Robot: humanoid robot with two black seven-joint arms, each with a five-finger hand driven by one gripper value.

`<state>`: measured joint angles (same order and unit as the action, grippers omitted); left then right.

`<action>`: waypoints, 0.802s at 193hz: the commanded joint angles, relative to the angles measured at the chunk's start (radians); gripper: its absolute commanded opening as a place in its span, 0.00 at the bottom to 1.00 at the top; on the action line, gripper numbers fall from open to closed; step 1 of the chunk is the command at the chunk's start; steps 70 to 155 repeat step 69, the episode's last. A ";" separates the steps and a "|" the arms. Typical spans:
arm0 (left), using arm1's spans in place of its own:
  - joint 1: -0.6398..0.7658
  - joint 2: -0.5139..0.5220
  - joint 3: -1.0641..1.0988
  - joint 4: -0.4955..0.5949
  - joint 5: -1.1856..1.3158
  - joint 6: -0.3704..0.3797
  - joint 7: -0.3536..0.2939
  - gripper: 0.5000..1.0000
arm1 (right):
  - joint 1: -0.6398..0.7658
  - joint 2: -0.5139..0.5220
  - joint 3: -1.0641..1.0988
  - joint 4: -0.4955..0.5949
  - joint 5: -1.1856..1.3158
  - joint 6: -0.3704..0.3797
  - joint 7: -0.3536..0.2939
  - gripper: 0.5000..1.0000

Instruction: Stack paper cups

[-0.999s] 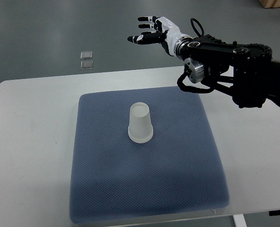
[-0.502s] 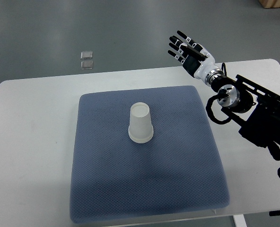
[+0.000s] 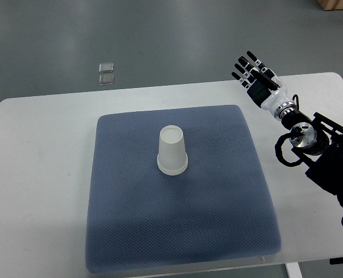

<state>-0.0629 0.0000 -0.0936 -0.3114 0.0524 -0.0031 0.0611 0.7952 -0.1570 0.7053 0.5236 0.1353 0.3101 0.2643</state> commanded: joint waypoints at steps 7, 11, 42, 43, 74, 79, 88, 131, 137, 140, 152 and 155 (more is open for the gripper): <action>0.000 0.000 0.000 0.000 0.000 0.000 0.000 1.00 | -0.002 0.002 -0.003 0.000 -0.005 0.000 0.000 0.86; 0.000 0.000 0.000 0.000 0.000 0.000 0.000 1.00 | -0.004 0.002 -0.003 0.000 -0.005 0.000 0.000 0.86; 0.000 0.000 0.000 -0.005 0.000 0.000 0.000 1.00 | -0.013 0.002 -0.003 0.000 -0.005 0.006 0.000 0.86; 0.000 0.000 0.000 -0.005 0.000 0.000 0.000 1.00 | -0.013 0.002 -0.003 0.000 -0.005 0.006 0.000 0.86; 0.000 0.000 0.000 -0.006 0.000 0.000 0.000 1.00 | -0.013 0.002 -0.003 0.000 -0.005 0.006 0.000 0.86; 0.000 0.000 0.000 -0.006 0.000 0.000 0.000 1.00 | -0.013 0.002 -0.003 0.000 -0.005 0.006 0.000 0.86; 0.000 0.000 0.000 -0.006 0.000 0.000 0.000 1.00 | -0.013 0.002 -0.003 0.000 -0.005 0.006 0.000 0.86; 0.000 0.000 0.000 -0.006 0.000 0.000 0.000 1.00 | -0.013 0.002 -0.003 0.000 -0.005 0.006 0.000 0.86; 0.000 0.000 0.000 -0.006 0.000 0.000 0.000 1.00 | -0.013 0.002 -0.003 0.000 -0.005 0.006 0.000 0.86; 0.000 0.000 0.000 -0.006 0.000 0.000 0.000 1.00 | -0.013 0.002 -0.003 0.000 -0.005 0.006 0.000 0.86; 0.000 0.000 0.000 -0.006 0.000 0.000 0.000 1.00 | -0.013 0.002 -0.003 0.000 -0.005 0.006 0.000 0.86; 0.000 0.000 0.000 -0.006 0.000 0.000 0.000 1.00 | -0.013 0.002 -0.003 0.000 -0.005 0.006 0.000 0.86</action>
